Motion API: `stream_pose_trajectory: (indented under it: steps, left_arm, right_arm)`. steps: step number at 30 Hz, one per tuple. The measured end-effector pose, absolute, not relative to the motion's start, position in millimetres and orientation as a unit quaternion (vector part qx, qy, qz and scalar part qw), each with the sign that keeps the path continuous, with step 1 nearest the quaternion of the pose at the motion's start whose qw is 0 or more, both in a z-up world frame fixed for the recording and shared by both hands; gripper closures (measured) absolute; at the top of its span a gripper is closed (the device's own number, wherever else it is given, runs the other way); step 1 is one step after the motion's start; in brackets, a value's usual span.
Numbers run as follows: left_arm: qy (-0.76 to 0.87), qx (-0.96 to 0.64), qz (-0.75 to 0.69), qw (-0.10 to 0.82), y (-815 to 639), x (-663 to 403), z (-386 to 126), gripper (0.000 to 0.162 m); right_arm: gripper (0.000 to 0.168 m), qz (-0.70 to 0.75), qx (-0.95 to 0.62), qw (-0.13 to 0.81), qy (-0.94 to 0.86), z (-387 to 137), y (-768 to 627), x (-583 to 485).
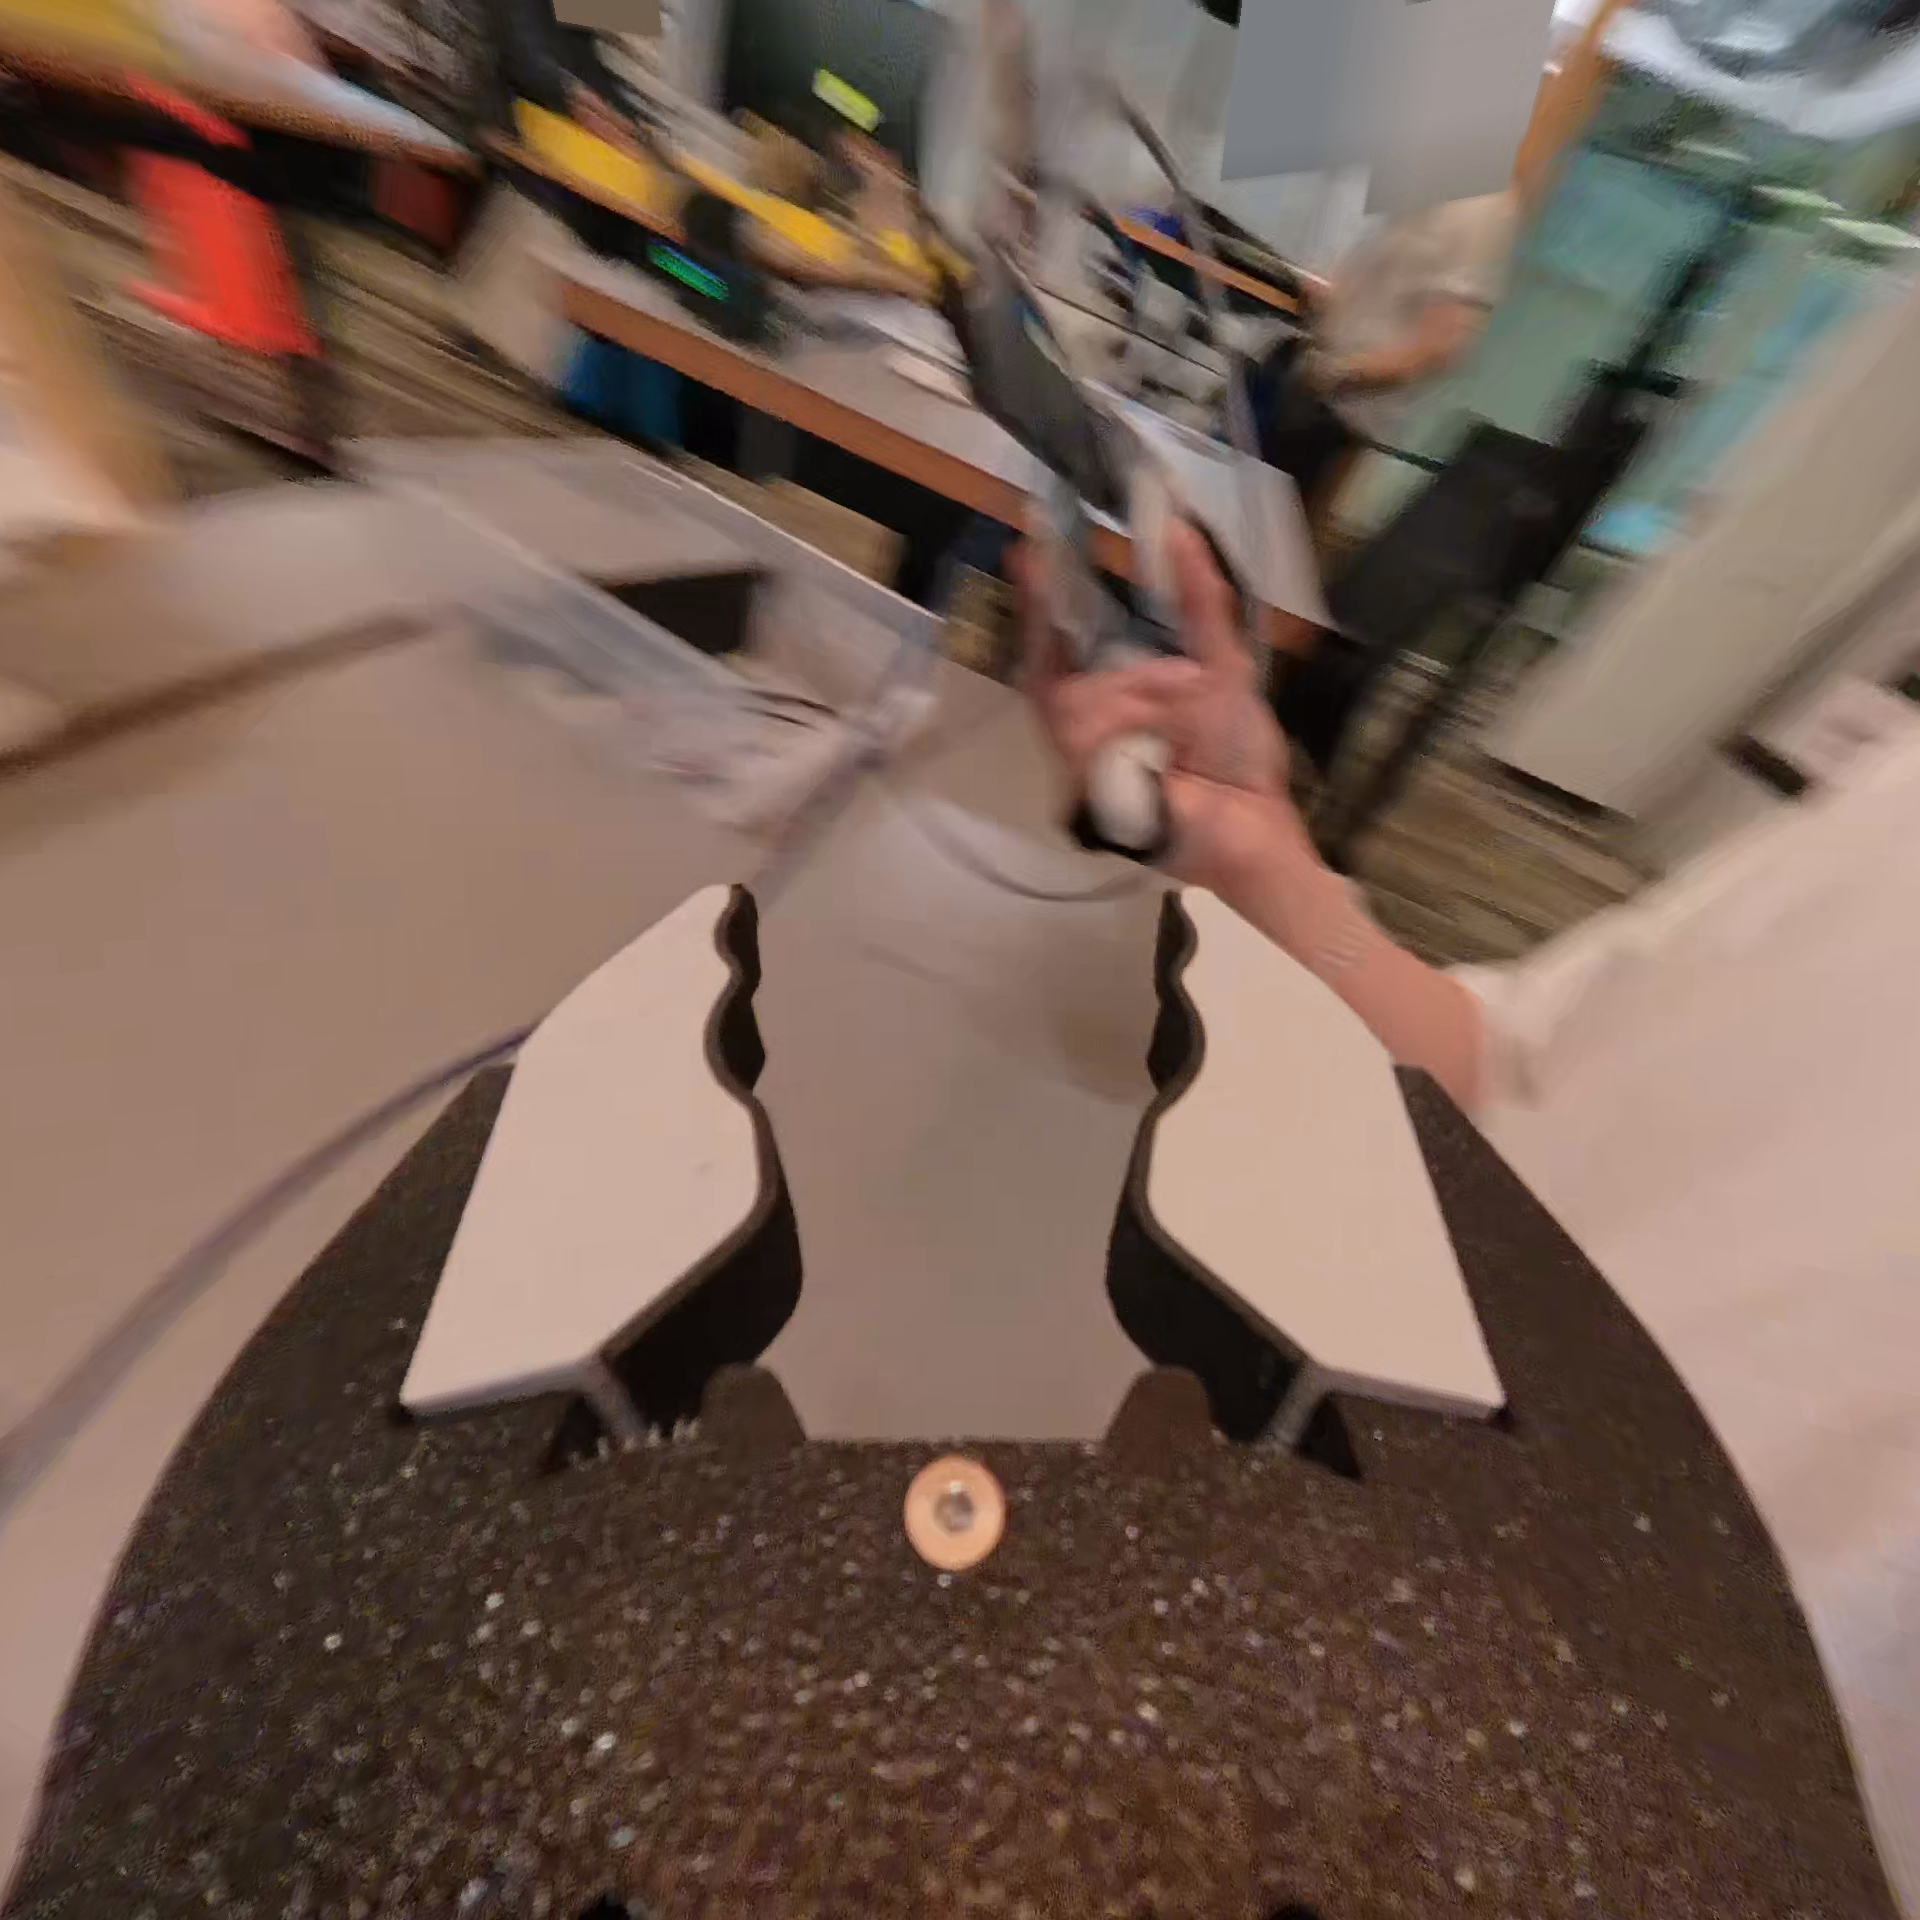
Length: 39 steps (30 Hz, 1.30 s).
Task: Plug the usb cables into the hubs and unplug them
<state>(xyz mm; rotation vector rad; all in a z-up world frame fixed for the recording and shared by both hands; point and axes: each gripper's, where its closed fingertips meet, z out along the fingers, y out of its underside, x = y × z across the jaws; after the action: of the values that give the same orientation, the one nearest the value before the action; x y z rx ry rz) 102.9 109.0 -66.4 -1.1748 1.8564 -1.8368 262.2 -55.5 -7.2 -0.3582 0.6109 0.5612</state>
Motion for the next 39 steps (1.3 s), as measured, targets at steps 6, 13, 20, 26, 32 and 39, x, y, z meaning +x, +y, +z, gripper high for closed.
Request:
stream_pose_trajectory:
  steps: [6, 13, 20, 26, 32, 39]
  left_arm:
    - [0.514, -0.666, -0.406, 0.358, 375.7, 64.2, -71.5, 0.088]
    - [0.596, -0.679, -0.326, 0.280, 430.1, 128.1, -152.4, 0.094]
    - [0.729, -0.622, -0.180, 0.220, 441.5, 166.7, -208.7, 0.108]
    - [0.710, -0.628, -0.138, 0.287, 464.5, 170.8, -197.7, 0.152]
    - [0.621, -0.637, -0.154, 0.430, 488.4, 165.8, -149.6, 0.161]
    - [0.517, -0.533, -0.208, 0.637, 444.5, 147.4, 10.3, 0.161]
  right_arm:
    - [0.158, 0.279, -0.189, 0.892, 0.302, -17.6, -48.0, 264.7]
    - [0.158, 0.292, -0.202, 0.888, 0.293, -16.0, -31.0, 255.9]
    - [0.158, 0.278, -0.221, 0.887, 0.297, -21.5, -36.4, 253.2]
    - [0.158, 0.264, -0.229, 0.888, 0.297, -25.7, -41.6, 254.2]
    - [0.158, 0.272, -0.224, 0.887, 0.299, -27.4, -34.5, 261.0]
    - [0.158, 0.260, -0.227, 0.893, 0.288, -20.3, -39.2, 263.1]
